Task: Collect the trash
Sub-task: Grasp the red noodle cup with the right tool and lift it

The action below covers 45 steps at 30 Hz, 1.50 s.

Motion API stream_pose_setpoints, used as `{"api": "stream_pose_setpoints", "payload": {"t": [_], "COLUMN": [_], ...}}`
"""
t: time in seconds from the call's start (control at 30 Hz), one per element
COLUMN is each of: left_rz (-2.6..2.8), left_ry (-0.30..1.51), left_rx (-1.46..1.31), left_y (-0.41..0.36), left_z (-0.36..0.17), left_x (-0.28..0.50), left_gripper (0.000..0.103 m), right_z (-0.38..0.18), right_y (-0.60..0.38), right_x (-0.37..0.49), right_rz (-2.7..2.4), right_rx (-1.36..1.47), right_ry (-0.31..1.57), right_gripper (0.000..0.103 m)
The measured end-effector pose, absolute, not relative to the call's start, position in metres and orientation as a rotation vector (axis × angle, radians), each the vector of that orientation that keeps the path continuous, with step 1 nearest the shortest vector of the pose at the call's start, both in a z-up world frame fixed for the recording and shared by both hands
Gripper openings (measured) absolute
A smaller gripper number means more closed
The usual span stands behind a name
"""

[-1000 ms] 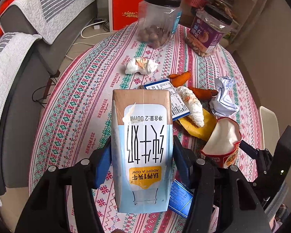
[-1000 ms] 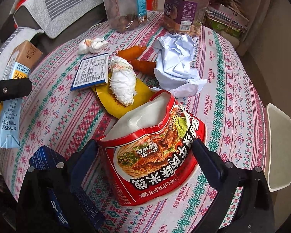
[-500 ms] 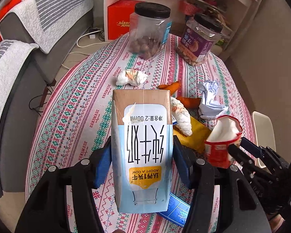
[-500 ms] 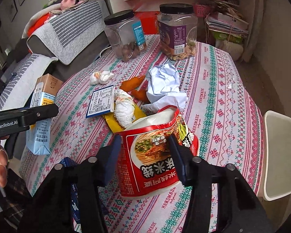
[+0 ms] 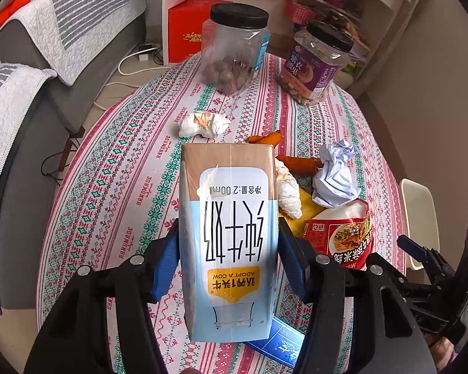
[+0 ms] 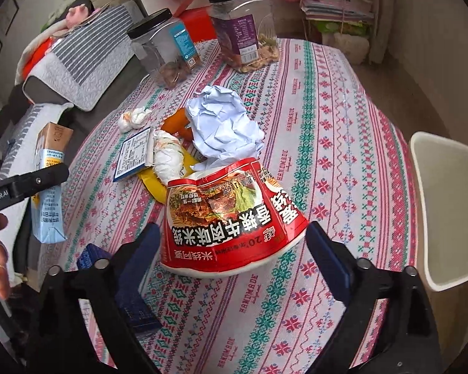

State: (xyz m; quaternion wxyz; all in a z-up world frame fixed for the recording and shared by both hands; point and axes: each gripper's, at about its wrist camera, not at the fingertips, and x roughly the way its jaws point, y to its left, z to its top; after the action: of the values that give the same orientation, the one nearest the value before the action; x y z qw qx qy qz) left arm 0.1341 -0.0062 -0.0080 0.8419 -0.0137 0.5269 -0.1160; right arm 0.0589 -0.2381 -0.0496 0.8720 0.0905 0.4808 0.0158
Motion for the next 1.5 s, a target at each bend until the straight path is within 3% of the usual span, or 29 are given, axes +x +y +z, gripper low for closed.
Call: {"api": "stream_pose_setpoints", "payload": {"t": [0.2,0.47,0.53,0.63,0.67,0.7,0.77,0.87,1.07,1.2,1.4,1.47,1.5], "left_rz": [-0.259,-0.260,-0.255,-0.251,-0.251,-0.253,-0.256,-0.257,-0.260,-0.272,-0.257,-0.248,-0.246], "left_ry": [1.121,1.144,1.142,1.126,1.122,1.120,1.120,1.117,1.115,1.108,1.117,1.122,1.123], "left_rx": [-0.033,-0.028,-0.029,-0.032,-0.034,-0.034,-0.037,-0.033,-0.037,-0.030,-0.031,-0.033,-0.034], "left_y": [-0.006,-0.005,-0.004,-0.002,-0.002,-0.002,-0.002,-0.003,-0.003,-0.006,0.001,0.004,0.004], "left_z": [-0.009,-0.016,-0.016,-0.011,-0.010,-0.009,-0.008,-0.008,-0.006,-0.004,-0.008,-0.009,-0.010], "left_x": [0.133,0.136,0.136,0.135,0.135,0.135,0.134,0.132,0.132,0.129,0.132,0.133,0.134], "left_gripper": [0.058,0.058,0.058,0.058,0.058,0.058,0.058,0.058,0.058,0.058,0.058,0.058,0.058], "right_z": [-0.095,-0.102,-0.096,-0.085,-0.082,-0.080,-0.082,-0.080,-0.081,-0.102,-0.106,-0.101,-0.100], "right_y": [-0.223,-0.224,-0.225,-0.235,-0.236,-0.236,-0.239,-0.246,-0.233,-0.236,-0.245,-0.246,-0.246], "right_x": [0.096,0.102,0.101,0.100,0.098,0.097,0.093,0.082,0.060,0.064,0.076,0.083,0.087], "right_rz": [0.172,0.226,0.221,0.243,0.238,0.229,0.208,0.181,0.280,0.318,0.293,0.248,0.247], "right_rx": [0.078,0.115,0.124,0.211,0.201,0.176,0.202,0.251,0.339,0.584,0.786,0.742,0.717], "right_ry": [1.177,1.086,1.069,1.056,1.053,1.051,1.059,1.074,1.100,1.119,1.005,0.978,0.977], "right_gripper": [0.097,0.097,0.091,0.054,0.046,0.045,0.046,0.057,0.058,0.060,0.060,0.045,0.028]}}
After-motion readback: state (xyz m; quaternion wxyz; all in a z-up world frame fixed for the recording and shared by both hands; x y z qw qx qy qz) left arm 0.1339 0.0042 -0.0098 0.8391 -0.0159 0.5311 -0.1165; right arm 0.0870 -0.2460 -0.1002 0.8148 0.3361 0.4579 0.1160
